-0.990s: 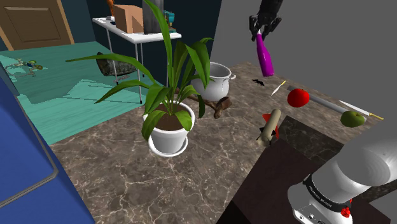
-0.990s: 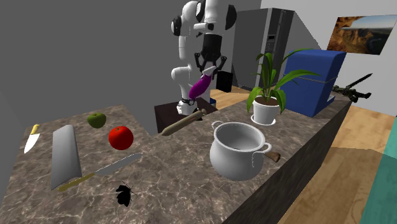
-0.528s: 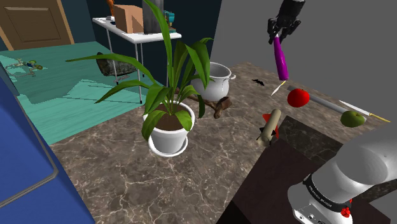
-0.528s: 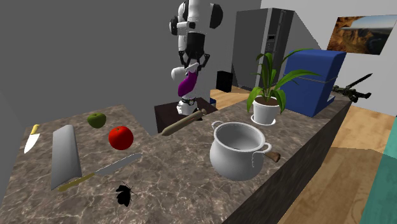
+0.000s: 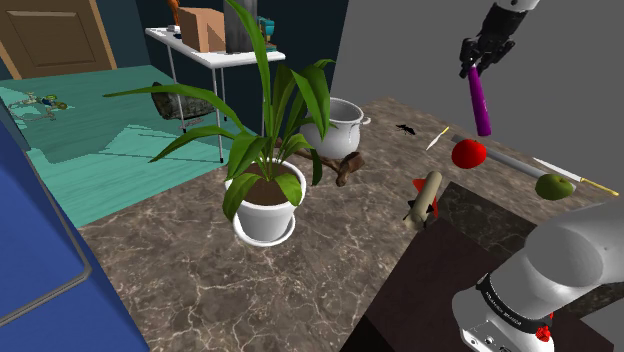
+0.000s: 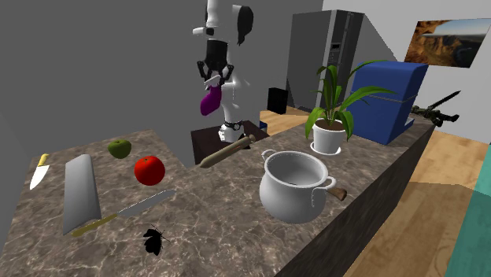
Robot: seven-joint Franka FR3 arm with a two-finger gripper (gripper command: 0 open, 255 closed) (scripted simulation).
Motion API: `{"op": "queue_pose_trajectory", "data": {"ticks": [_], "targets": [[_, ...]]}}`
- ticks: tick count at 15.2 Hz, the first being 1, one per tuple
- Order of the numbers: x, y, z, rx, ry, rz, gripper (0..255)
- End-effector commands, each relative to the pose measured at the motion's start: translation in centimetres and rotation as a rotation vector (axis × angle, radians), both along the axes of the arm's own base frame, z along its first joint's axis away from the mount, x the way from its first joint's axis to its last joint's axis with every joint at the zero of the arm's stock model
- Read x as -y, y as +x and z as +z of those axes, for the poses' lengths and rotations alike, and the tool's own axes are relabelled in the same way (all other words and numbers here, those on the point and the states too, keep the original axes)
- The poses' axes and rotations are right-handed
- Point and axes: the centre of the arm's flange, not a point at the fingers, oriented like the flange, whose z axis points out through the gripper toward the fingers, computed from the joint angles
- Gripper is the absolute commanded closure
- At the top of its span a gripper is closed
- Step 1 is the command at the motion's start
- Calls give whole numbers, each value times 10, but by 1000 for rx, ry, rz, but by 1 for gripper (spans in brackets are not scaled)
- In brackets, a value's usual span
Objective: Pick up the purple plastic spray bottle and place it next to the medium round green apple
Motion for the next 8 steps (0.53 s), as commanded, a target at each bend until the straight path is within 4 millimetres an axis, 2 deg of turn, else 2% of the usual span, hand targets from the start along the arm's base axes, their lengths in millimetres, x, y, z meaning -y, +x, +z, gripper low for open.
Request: {"op": "queue_pose_trajectory", "data": {"ticks": [1, 8], "targets": [[15, -22, -1, 0, 0, 2, 255], [69, -97, -1, 0, 0, 2, 255]]}}
